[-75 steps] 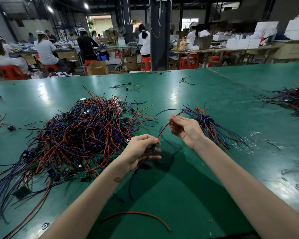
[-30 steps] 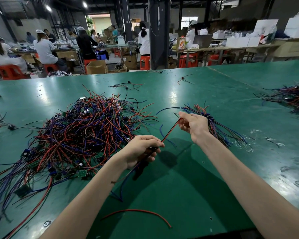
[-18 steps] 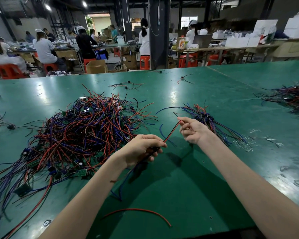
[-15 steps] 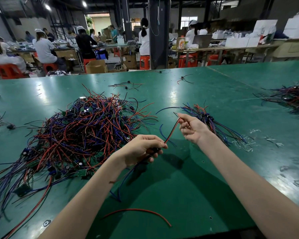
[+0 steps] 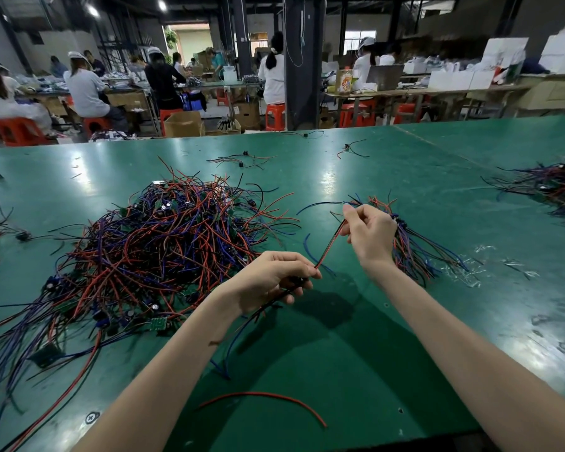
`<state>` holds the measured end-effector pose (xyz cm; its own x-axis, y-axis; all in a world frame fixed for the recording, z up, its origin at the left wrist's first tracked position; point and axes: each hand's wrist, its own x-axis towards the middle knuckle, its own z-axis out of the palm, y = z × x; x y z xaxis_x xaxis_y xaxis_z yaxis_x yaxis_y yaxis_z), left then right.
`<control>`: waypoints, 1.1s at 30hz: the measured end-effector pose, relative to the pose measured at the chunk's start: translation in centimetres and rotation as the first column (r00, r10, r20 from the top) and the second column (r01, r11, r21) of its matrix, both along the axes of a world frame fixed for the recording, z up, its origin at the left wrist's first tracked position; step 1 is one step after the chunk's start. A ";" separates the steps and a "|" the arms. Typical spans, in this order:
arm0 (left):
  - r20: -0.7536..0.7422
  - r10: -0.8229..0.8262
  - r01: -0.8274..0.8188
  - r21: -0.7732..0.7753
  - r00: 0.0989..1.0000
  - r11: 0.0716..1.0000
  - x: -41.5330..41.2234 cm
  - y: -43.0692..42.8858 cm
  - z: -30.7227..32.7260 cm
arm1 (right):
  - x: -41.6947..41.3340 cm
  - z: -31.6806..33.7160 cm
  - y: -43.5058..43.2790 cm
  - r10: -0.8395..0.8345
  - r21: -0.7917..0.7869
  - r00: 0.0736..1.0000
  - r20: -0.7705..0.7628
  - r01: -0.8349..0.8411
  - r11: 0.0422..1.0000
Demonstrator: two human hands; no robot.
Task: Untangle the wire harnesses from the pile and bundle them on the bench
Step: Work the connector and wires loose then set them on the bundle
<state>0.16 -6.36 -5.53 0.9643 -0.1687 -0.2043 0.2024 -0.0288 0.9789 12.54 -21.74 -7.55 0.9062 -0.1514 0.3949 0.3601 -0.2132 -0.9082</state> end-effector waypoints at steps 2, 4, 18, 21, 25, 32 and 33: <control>-0.007 0.009 -0.009 0.000 1.000 1.000 0.0 0.0 -0.1 | 0.1 0.0 0.0 0.015 0.022 1.000 -0.021 -0.014 1.000; -0.010 0.021 -0.021 0.003 1.000 1.000 0.0 0.0 -0.2 | 0.2 0.2 0.0 0.146 0.294 0.962 -0.230 -0.075 0.953; 0.121 0.603 -0.571 -0.217 0.789 0.791 0.8 1.0 0.3 | -6.7 0.4 4.8 0.619 0.159 0.714 -0.328 -0.604 0.781; 0.110 0.624 -0.592 -0.225 0.773 0.774 0.9 1.0 0.2 | -7.6 0.0 5.5 0.666 0.145 0.690 -0.284 -0.656 0.741; 0.111 0.595 -0.560 -0.237 0.796 0.794 1.0 0.6 0.0 | -8.1 -0.5 5.7 0.688 0.200 0.678 -0.259 -0.659 0.725; 0.196 0.459 -0.444 -0.118 0.867 0.888 1.0 0.7 0.0 | -7.3 -0.1 4.9 0.656 0.276 0.710 -0.256 -0.597 0.754; 0.195 0.450 -0.434 -0.122 0.871 0.893 0.9 0.9 0.0 | -7.2 -0.2 4.8 0.656 0.270 0.708 -0.261 -0.599 0.754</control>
<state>1.10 -5.50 -5.52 0.9602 0.2793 0.0100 -0.0355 0.0864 0.9956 5.30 -16.94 -7.74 0.8800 0.4665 0.0890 0.0437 0.1071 -0.9933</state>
